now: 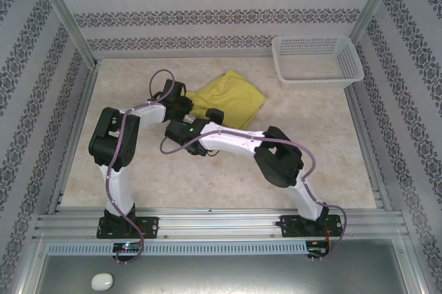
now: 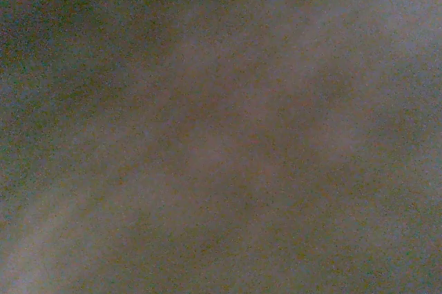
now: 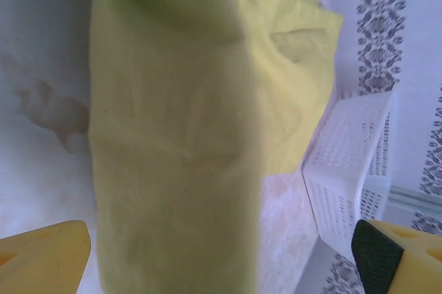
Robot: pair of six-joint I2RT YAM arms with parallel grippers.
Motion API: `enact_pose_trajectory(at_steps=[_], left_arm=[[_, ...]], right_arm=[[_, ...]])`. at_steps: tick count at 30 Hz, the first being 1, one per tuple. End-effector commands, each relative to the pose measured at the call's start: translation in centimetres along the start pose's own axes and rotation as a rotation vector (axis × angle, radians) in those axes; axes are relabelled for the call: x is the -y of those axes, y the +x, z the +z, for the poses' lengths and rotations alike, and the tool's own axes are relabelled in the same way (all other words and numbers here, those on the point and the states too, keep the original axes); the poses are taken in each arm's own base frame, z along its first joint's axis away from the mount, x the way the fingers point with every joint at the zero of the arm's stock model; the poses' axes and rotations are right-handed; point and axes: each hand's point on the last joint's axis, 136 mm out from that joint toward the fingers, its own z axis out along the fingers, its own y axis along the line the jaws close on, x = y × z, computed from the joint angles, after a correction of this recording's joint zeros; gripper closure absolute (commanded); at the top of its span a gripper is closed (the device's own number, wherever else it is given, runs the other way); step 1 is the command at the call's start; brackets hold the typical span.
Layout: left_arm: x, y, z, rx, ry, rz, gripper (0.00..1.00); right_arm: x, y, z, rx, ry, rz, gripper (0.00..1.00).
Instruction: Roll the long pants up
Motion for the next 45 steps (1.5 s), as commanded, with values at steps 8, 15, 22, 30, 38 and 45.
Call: enact_pose_trajectory(at_steps=[8, 15, 22, 30, 38, 45], left_arm=[[0.7, 0.3, -2.3, -0.051, 0.030, -0.009, 1.00], [3.2, -1.5, -6.5, 0.041, 0.080, 0.057, 0.00], [5.3, -1.5, -9.2, 0.064, 0.136, 0.065, 0.00], [6.2, 0.8, -8.1, 0.035, 0.172, 0.096, 0.00], [7.3, 4.3, -4.8, -0.037, 0.220, 0.130, 0.00], [6.5, 4.7, -4.7, -0.041, 0.186, 0.177, 0.00]], right_arm=[[0.0, 2.5, 6.6, -0.105, -0.162, 0.088, 1.00], [1.8, 1.7, 2.4, -0.025, -0.600, 0.360, 1.00], [3.5, -0.4, -2.3, 0.015, -1.132, 0.576, 1.00], [2.8, -2.5, -6.2, 0.044, -1.548, 0.675, 1.00], [0.8, -1.0, -5.8, -0.035, -1.664, 0.680, 1.00], [0.2, 0.8, -3.6, -0.080, -1.641, 0.713, 1.00]])
